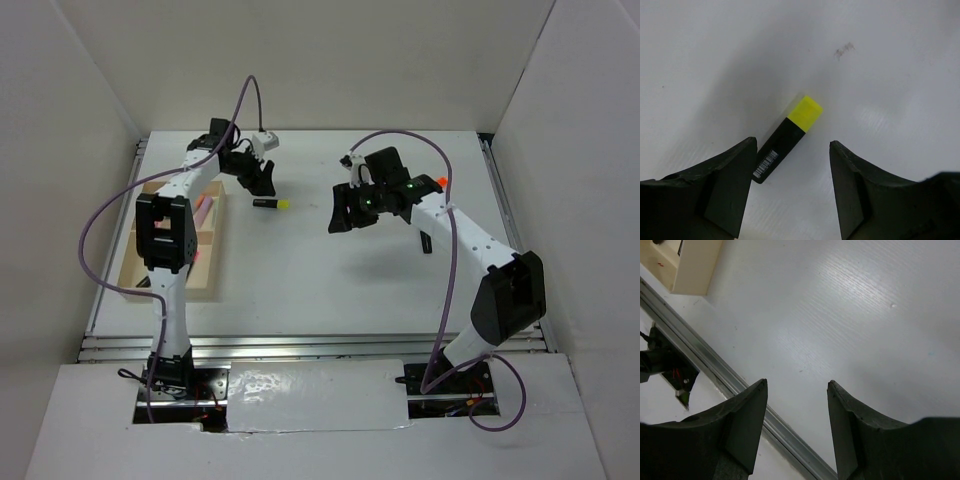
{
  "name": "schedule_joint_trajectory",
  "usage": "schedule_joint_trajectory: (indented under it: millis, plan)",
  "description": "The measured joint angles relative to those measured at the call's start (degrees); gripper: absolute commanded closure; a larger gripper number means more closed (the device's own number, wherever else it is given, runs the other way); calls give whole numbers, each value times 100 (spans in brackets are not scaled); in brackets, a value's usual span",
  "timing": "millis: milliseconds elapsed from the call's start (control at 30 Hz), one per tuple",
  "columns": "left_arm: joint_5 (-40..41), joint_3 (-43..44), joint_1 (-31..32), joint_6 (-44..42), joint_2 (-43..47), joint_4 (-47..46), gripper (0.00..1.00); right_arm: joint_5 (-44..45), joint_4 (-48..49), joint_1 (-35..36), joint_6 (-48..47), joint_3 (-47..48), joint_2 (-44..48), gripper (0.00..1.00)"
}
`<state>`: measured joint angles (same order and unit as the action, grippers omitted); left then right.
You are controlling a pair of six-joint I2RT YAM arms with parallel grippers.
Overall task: Sort the stationery into containers
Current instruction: Grab a piece of stationery with the left arm
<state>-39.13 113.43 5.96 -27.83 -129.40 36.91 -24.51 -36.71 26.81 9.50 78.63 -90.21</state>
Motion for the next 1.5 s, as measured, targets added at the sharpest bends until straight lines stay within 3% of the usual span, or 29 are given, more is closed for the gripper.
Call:
schedule_joint_trajectory:
  millis: [333, 800, 967, 1133, 1500]
  plan:
    - [205, 50, 15, 855, -466, -402, 27, -37, 24, -24, 2, -107, 42, 42]
    - [199, 144, 7, 1602, -839, 2, 29, -42, 24, 7, 4, -107, 44, 42]
    - [66, -940, 33, 1578, -232, -293, 28, -42, 22, 48, 2, -107, 44, 42]
    - [643, -1989, 251, 1554, 498, -428, 29, -39, 20, 133, 2, -107, 44, 42]
    - [2087, -1991, 601, 2280, 590, -820, 26, 7, 24, 181, 2, -107, 90, 42]
